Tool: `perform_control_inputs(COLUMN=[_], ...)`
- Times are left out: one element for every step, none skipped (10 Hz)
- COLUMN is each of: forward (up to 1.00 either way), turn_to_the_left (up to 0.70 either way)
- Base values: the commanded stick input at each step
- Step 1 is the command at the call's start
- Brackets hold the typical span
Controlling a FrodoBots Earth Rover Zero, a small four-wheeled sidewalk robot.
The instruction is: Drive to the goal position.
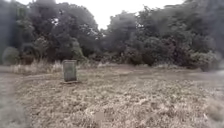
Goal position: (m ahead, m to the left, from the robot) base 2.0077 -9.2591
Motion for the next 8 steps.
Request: perform_control_inputs(forward=[0.45,0.45,0.45,0.45,0.45,0.45,0.45,0.45], turn_to_the_left=[0.0,0.0,0.0,0.0,0.0,0.0,0.0,0.0])
